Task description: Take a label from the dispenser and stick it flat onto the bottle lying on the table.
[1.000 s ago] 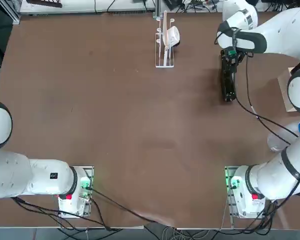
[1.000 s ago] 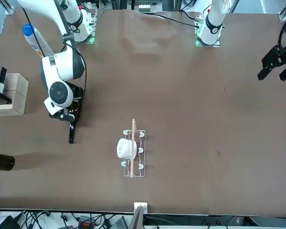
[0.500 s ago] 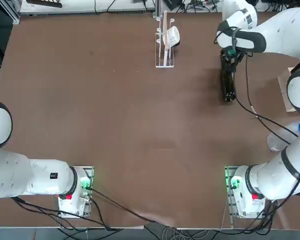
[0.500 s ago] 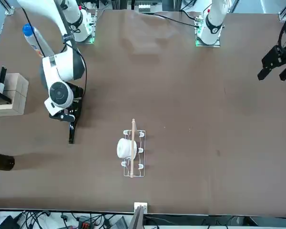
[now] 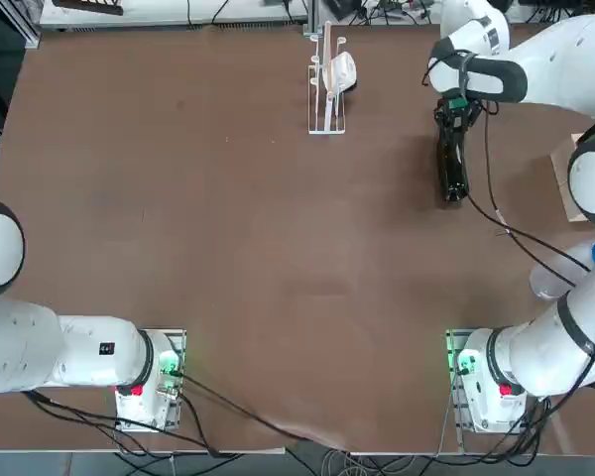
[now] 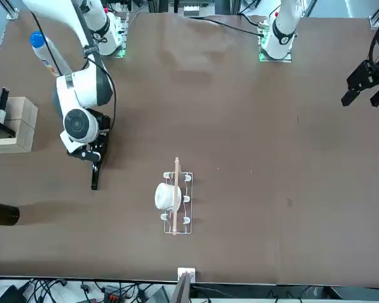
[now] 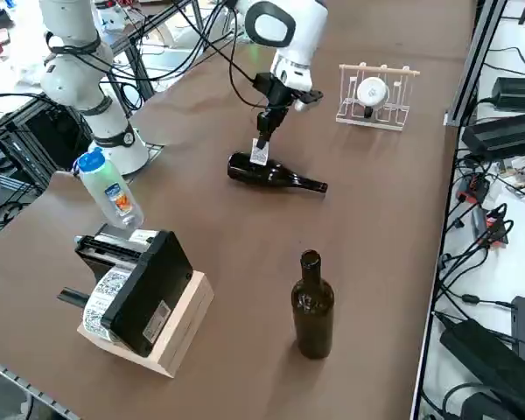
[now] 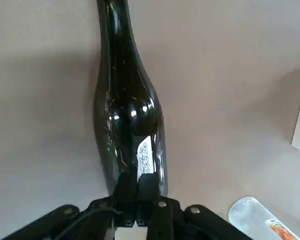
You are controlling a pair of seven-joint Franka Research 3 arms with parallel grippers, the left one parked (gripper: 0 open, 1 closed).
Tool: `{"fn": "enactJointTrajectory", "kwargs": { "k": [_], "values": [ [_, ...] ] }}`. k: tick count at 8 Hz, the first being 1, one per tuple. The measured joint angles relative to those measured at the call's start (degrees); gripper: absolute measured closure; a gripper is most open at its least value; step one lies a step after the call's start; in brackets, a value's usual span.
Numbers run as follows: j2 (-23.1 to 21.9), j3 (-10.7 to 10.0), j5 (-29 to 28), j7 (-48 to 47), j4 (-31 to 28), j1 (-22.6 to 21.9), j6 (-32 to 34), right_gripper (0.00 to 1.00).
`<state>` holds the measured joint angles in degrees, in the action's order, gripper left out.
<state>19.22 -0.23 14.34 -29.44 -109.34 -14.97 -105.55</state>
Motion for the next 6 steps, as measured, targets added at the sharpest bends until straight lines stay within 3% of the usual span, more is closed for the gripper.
{"fn": "enactJointTrajectory", "kwargs": {
  "k": [6],
  "values": [
    [0.2, 0.0, -0.2, 0.0, 0.0, 0.0, -0.2, 0.97]
  ]
}}
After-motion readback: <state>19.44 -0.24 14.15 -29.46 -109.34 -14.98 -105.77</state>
